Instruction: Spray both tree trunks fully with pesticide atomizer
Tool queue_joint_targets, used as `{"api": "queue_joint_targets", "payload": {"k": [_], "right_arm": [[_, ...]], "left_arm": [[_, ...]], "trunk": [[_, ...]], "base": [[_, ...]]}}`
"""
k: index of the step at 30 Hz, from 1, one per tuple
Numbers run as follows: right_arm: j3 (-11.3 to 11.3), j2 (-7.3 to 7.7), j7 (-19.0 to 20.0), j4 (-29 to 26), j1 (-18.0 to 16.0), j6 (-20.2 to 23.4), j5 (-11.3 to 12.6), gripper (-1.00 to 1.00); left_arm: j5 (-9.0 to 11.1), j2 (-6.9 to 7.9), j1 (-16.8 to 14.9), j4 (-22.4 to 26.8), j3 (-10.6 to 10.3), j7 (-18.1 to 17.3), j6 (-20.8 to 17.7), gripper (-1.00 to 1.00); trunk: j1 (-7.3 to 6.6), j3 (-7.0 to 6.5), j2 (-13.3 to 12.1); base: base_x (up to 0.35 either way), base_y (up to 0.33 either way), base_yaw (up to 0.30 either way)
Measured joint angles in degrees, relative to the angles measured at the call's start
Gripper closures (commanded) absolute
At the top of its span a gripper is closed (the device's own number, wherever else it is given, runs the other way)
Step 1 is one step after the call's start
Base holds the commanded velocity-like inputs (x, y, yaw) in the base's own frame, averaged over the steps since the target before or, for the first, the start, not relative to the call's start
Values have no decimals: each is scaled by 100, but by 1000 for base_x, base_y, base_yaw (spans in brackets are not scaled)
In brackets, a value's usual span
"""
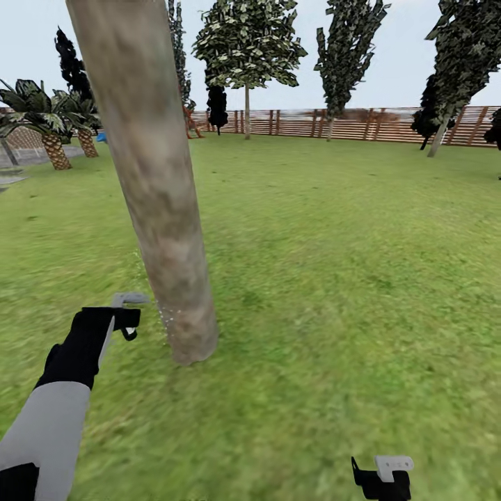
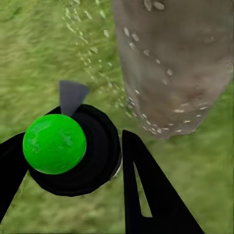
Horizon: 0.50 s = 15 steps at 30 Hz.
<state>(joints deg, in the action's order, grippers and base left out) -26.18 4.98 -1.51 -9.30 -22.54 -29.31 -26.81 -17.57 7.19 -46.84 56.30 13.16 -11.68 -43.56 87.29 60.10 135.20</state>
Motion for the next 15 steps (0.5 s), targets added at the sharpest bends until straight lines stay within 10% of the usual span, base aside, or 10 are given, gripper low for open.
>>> {"api": "queue_joint_targets", "payload": {"k": [7,12,15], "right_arm": [[1,3,0,0,0,1,-1,-100],[1,2,0,0,0,0,-1,-100],[1,3,0,0,0,0,0,-100]], "left_arm": [[36,-81,-48,13,-719,-77,-153,100],[212,321,-135,23,-588,-421,-284,100],[268,232,-119,20,-600,-403,-304,100]], "trunk": [[1,1,0],[0,1,0],[1,1,0]], "base": [[0,0,24],[0,0,0],[0,-3,0]]}}
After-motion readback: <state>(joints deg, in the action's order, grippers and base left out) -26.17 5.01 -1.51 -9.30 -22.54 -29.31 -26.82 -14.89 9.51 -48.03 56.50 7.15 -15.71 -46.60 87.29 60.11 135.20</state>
